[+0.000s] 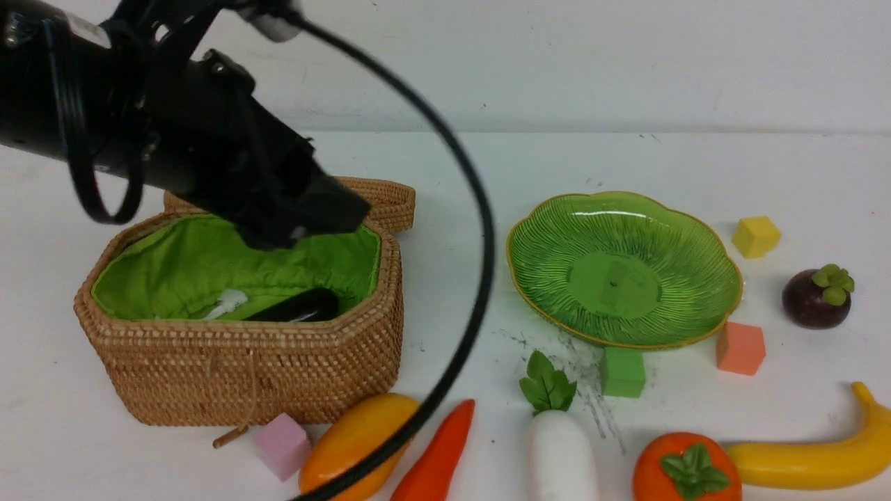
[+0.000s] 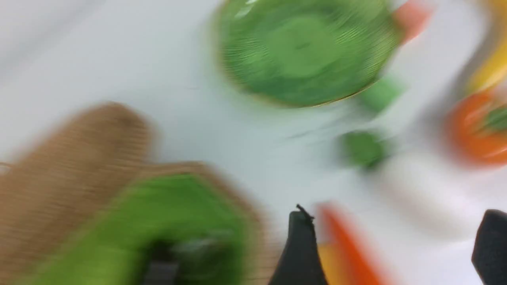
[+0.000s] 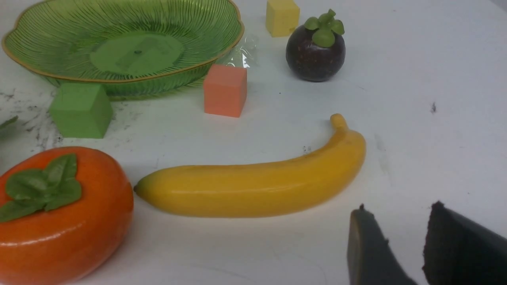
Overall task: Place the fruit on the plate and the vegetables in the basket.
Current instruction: Use the left arm to grab a carrot and put it into the left basket
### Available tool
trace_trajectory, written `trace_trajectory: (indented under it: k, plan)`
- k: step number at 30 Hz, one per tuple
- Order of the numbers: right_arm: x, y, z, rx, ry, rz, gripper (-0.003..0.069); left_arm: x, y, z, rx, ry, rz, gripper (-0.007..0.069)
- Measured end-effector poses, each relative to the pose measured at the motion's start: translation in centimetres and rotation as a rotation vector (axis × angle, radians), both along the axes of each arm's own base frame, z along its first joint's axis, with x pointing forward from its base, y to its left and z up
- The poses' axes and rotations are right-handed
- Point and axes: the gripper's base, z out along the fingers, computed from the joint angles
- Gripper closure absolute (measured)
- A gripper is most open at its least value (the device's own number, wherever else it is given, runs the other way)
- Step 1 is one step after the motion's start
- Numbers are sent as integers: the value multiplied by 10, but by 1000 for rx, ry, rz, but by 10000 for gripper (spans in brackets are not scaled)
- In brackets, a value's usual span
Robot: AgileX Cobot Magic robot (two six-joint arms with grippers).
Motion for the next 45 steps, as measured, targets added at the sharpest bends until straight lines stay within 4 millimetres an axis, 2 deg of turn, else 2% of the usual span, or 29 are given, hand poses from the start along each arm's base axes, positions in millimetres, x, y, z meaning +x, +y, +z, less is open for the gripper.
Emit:
trace_trajectory:
  k: [1, 2, 3, 6, 7, 10, 11, 13, 19, 24, 34, 42, 45]
  plan:
    - [0, 0, 0, 0, 0, 0, 417, -1, -2, 0, -5, 16, 3, 92]
    - [0, 0, 0, 0, 0, 0, 417, -11, -15, -6, -37, 143, 31, 92]
    - [0, 0, 0, 0, 0, 0, 417, -11, -16, -7, -30, 158, 34, 92]
    - [0, 0, 0, 0, 0, 0, 417, -27, -47, -40, 109, 441, 82, 93]
    - [0, 0, 0, 0, 0, 0, 417, -27, -49, -41, 115, 447, 87, 93]
    - [0, 0, 0, 0, 0, 0, 417, -28, -71, -74, 277, 562, 163, 93]
    - [0, 0, 0, 0, 0, 0, 417, -28, -74, -78, 292, 570, 173, 93]
    - [0, 0, 0, 0, 0, 0, 417, -26, -89, -99, 359, 605, 208, 93]
    - [0, 0, 0, 0, 0, 0, 417, -14, -111, -141, 395, 708, 287, 93]
    - [0, 0, 0, 0, 0, 0, 417, -6, -120, -158, 366, 720, 328, 93]
    - [0, 0, 0, 0, 0, 0, 417, 6, -124, -170, 369, 636, 332, 93]
    - [0, 0, 0, 0, 0, 0, 417, 12, -130, -194, 409, 660, 338, 93]
    - [0, 0, 0, 0, 0, 0, 417, 13, -130, -196, 422, 659, 338, 93]
